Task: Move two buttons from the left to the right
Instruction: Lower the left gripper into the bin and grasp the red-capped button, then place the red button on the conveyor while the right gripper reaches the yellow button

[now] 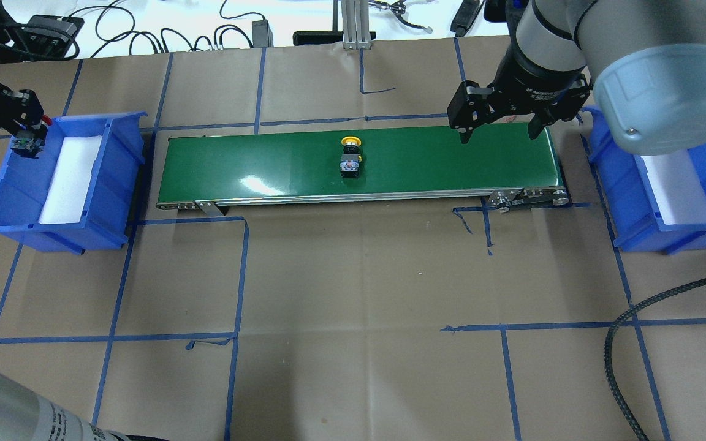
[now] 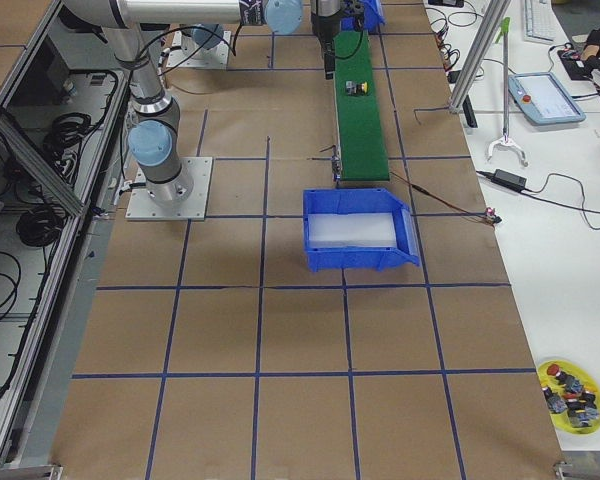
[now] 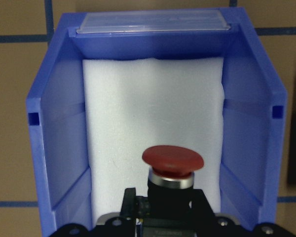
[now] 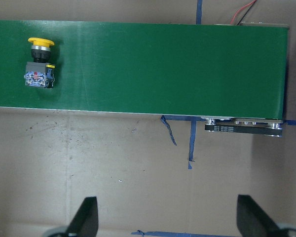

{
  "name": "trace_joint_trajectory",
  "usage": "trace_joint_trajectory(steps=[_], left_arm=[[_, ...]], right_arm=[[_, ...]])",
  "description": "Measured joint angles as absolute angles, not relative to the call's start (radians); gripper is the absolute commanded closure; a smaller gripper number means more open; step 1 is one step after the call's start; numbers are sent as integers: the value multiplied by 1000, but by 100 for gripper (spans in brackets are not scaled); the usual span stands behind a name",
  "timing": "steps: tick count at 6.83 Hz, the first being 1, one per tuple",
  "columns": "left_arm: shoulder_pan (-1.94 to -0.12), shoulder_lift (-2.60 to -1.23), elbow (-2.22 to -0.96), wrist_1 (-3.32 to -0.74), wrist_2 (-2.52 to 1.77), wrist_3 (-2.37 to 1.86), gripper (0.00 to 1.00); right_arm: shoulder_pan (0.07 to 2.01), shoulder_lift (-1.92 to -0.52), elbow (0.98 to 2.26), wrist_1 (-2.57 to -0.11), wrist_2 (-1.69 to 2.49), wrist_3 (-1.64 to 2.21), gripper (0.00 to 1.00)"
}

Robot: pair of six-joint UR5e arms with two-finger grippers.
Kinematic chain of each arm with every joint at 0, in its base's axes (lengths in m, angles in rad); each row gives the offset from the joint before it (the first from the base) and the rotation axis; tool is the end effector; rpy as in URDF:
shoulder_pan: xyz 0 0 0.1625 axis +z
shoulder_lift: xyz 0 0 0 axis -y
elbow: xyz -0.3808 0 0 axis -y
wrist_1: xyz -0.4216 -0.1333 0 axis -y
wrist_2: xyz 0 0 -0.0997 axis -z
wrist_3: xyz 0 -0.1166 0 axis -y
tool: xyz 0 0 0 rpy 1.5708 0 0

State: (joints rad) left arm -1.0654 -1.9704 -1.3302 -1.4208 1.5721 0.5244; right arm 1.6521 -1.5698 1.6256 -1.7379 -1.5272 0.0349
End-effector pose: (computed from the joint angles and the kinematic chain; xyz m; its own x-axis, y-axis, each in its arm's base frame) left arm 0.2045 -0.6446 0.3290 -0.9998 0.0190 0.0034 0.0190 0.9998 0.0084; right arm 0.1812 -0.5203 0.4151 -0.9976 -0.0513 -0.0472 -0.0459 0.9929 -0.1095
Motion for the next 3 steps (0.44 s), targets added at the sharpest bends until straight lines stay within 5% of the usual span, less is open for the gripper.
trace_joint_trajectory(steps=[3], left_arm=[[-1140, -1953, -1290, -1507, 1568, 402, 84]], right_arm=[[1652, -1568, 1626, -1738, -1528, 34, 0]])
